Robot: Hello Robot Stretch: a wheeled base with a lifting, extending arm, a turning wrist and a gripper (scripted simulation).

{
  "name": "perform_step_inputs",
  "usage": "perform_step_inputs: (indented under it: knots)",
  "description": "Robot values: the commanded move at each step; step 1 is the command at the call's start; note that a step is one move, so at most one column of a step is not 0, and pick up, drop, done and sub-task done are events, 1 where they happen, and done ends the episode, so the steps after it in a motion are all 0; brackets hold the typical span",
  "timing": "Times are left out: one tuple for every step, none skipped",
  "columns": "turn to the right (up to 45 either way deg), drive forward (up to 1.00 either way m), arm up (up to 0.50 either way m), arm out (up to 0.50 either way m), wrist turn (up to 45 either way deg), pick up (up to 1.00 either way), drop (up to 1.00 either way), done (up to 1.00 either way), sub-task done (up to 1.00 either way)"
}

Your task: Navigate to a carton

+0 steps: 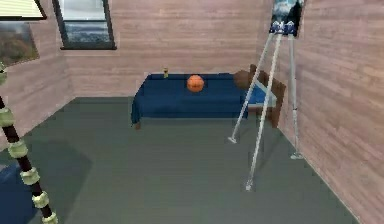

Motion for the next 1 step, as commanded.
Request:
perform_step_inputs:
  knots:
    - [-3.0,0.00,0.00,0.00,0.0,0.00,0.00,0.00,0.00]
